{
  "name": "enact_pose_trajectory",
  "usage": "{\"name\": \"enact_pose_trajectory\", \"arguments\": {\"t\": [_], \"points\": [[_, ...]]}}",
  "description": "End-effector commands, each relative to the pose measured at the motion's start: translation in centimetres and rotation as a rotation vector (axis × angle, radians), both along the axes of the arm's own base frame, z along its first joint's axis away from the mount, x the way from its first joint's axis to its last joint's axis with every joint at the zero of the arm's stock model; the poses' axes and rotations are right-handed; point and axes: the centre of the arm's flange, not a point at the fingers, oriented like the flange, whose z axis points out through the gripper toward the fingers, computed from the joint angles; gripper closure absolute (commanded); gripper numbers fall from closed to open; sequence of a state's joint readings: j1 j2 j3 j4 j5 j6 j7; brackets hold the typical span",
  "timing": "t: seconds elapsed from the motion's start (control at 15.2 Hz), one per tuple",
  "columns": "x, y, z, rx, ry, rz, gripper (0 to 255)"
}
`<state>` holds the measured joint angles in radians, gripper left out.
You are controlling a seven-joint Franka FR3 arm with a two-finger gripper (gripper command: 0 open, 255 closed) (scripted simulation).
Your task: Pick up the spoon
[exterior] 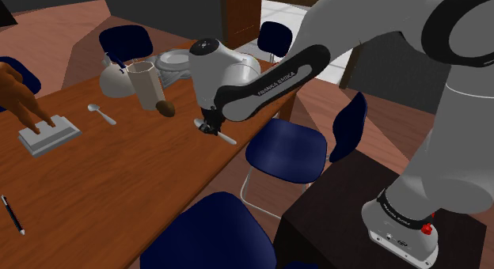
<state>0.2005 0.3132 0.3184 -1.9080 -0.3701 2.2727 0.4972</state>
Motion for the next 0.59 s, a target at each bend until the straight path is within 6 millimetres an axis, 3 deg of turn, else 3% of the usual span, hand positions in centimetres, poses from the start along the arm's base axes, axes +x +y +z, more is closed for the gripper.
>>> {"name": "enact_pose_trajectory", "arguments": {"t": [0.0,0.4,0.53], "points": [[0.0,0.0,1.2,0.000,0.000,0.000,255],[0.0,0.0,4.4,0.000,0.000,0.000,255],[0.0,0.0,4.5,0.000,0.000,0.000,255]]}}
